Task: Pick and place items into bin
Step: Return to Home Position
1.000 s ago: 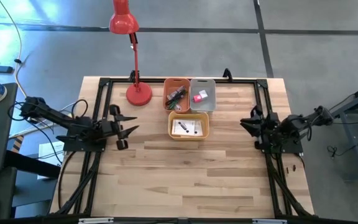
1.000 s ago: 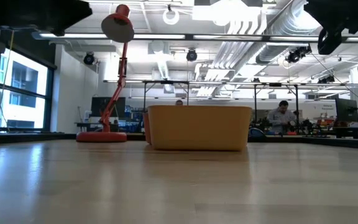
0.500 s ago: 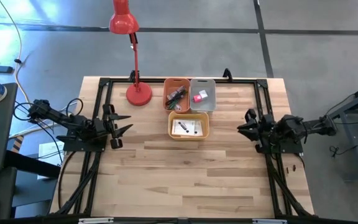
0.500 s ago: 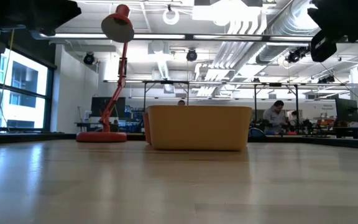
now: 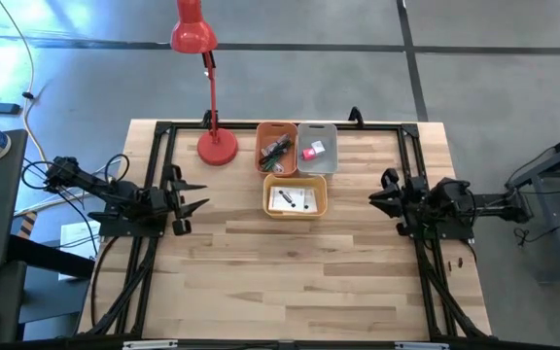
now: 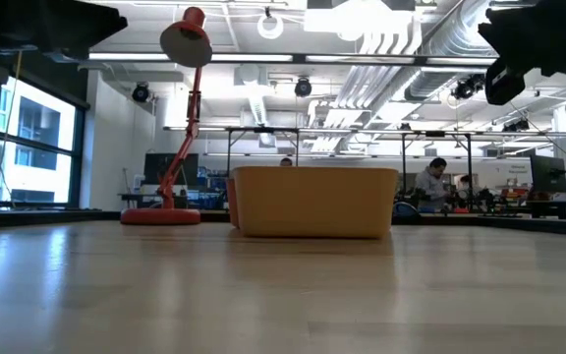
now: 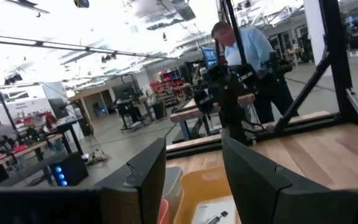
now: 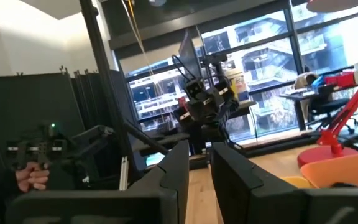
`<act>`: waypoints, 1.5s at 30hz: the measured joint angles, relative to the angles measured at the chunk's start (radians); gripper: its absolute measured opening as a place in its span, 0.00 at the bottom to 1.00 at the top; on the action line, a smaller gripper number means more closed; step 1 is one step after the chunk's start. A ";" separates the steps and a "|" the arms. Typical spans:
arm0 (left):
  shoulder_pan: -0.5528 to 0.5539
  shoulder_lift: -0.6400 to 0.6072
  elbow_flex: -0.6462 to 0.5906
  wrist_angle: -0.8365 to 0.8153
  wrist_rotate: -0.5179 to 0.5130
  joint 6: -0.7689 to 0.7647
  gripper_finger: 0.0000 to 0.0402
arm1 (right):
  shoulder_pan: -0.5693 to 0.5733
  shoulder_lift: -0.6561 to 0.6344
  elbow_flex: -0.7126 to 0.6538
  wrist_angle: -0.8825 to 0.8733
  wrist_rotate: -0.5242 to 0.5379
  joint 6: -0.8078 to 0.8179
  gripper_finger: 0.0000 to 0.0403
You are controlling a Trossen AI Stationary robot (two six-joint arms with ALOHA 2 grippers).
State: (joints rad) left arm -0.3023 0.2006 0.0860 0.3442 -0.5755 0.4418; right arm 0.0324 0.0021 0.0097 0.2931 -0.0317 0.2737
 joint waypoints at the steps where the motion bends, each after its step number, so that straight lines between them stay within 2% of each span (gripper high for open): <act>1: 0.000 -0.002 0.000 -0.010 0.000 -0.001 0.37 | 0.000 0.000 0.000 0.001 0.000 -0.007 0.14; 8: -0.001 -0.037 0.000 -0.072 0.011 -0.002 0.37 | 0.001 0.000 0.000 -0.058 0.001 0.012 0.15; 13: -0.001 -0.043 0.000 -0.077 0.011 0.070 0.37 | 0.002 0.000 0.000 -0.057 0.022 -0.013 0.14; 15: 0.003 -0.043 -0.015 -0.008 -0.011 0.119 0.37 | 0.002 0.000 0.000 -0.056 0.054 -0.012 0.14; 17: 0.020 -0.051 -0.066 0.155 -0.027 0.181 0.37 | 0.002 0.000 0.000 -0.048 0.079 -0.011 0.14; 18: 0.037 -0.058 -0.079 0.189 -0.014 0.205 0.37 | 0.002 0.000 0.000 -0.045 0.090 -0.012 0.14; 20: 0.081 -0.066 -0.076 0.185 0.088 0.199 0.37 | 0.002 0.000 0.000 -0.042 0.105 -0.012 0.15; 23: 0.156 -0.064 -0.077 0.109 0.265 0.112 0.37 | 0.002 0.000 -0.001 -0.039 0.119 -0.012 0.15; 26: 0.209 -0.063 -0.078 0.053 0.361 0.055 0.37 | 0.002 0.000 -0.001 -0.040 0.132 -0.012 0.14; 31: 0.224 -0.064 -0.077 0.023 0.358 0.109 0.37 | 0.002 0.001 -0.001 -0.087 0.134 -0.013 0.15; 35: 0.224 -0.063 -0.078 -0.133 0.330 0.080 0.37 | 0.002 0.001 -0.001 -0.213 0.130 0.043 0.15; 38: 0.222 -0.063 -0.078 -0.199 0.362 0.075 0.37 | 0.003 0.001 -0.001 -0.250 0.128 0.059 0.14; 45: 0.224 -0.066 -0.077 -0.300 0.390 0.110 0.37 | 0.003 0.005 -0.001 -0.269 0.056 -0.075 0.15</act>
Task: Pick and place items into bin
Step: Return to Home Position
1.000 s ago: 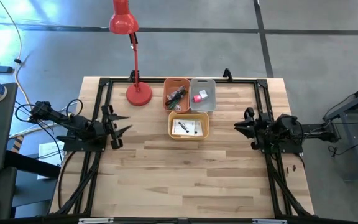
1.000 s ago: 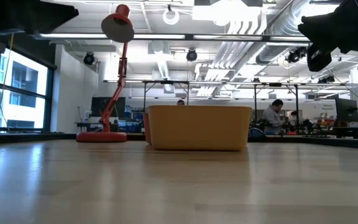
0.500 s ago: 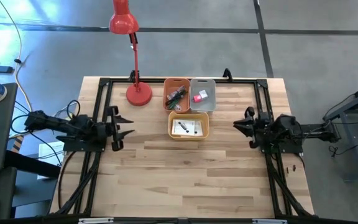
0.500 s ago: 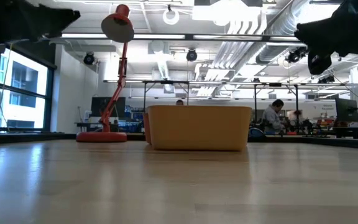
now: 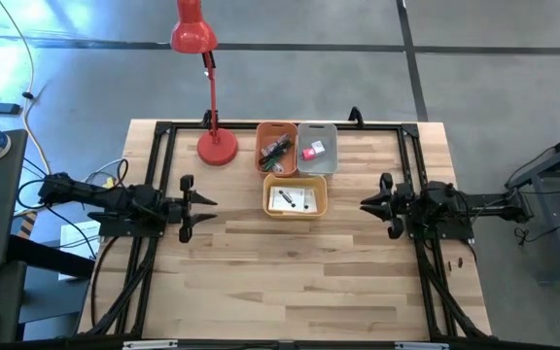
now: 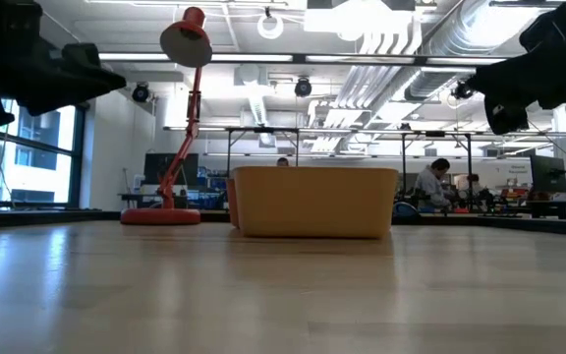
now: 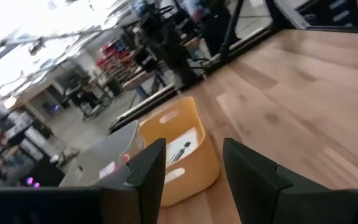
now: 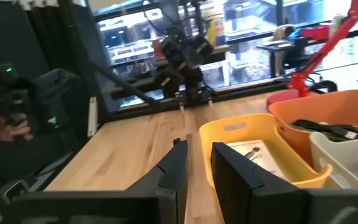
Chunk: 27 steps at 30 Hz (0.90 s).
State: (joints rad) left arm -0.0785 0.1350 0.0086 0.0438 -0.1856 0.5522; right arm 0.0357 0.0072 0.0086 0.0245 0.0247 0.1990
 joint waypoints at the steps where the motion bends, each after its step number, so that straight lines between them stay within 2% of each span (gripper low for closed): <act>1: 0.000 -0.001 0.000 -0.001 0.011 0.015 0.37 | 0.000 0.001 0.000 -0.002 -0.008 -0.003 0.15; 11: 0.000 -0.021 0.000 0.050 0.012 0.118 0.37 | 0.000 0.024 0.000 0.000 -0.010 0.015 0.16; 14: 0.000 -0.073 0.000 0.052 -0.034 0.157 0.37 | 0.000 0.009 0.000 0.010 -0.007 -0.029 0.16; 16: 0.000 -0.130 0.000 0.013 -0.053 0.158 0.37 | 0.000 -0.005 0.000 0.025 0.001 -0.060 0.16; 27: 0.000 -0.121 0.002 0.002 -0.004 0.124 0.37 | 0.000 0.002 0.000 0.008 0.037 -0.059 0.15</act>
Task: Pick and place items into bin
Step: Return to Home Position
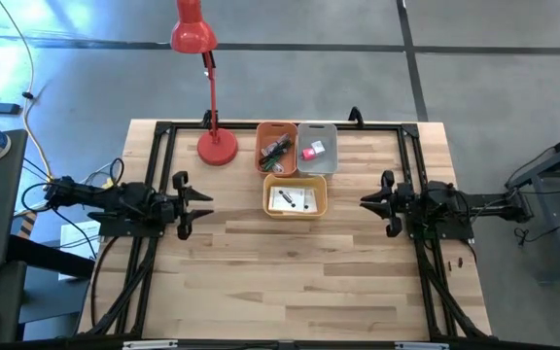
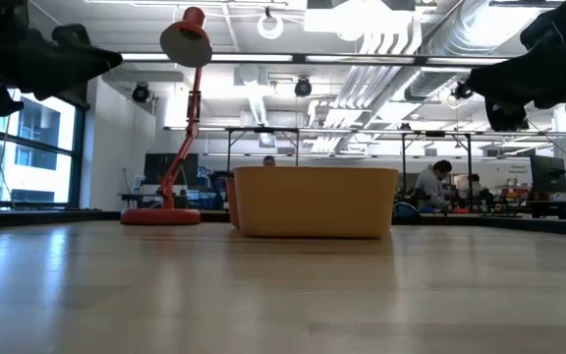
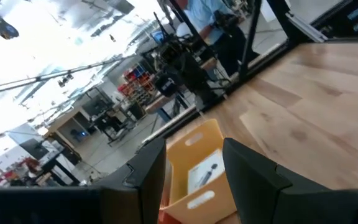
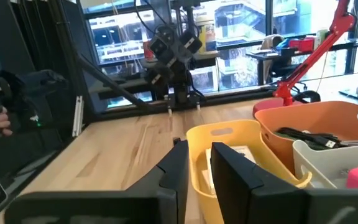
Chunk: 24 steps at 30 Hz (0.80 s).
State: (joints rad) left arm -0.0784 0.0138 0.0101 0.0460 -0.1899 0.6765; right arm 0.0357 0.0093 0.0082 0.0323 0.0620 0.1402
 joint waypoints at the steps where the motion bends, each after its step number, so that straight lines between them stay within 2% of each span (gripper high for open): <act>1: 0.000 0.009 0.000 0.000 0.003 -0.003 0.37 | 0.000 0.005 0.000 0.000 0.000 0.009 0.15; 7: 0.000 0.051 0.000 -0.003 0.003 -0.003 0.37 | -0.001 0.024 0.000 -0.002 -0.002 0.017 0.15; 24: 0.000 0.057 0.000 0.000 0.003 -0.001 0.37 | -0.001 0.024 0.000 -0.005 -0.006 0.016 0.15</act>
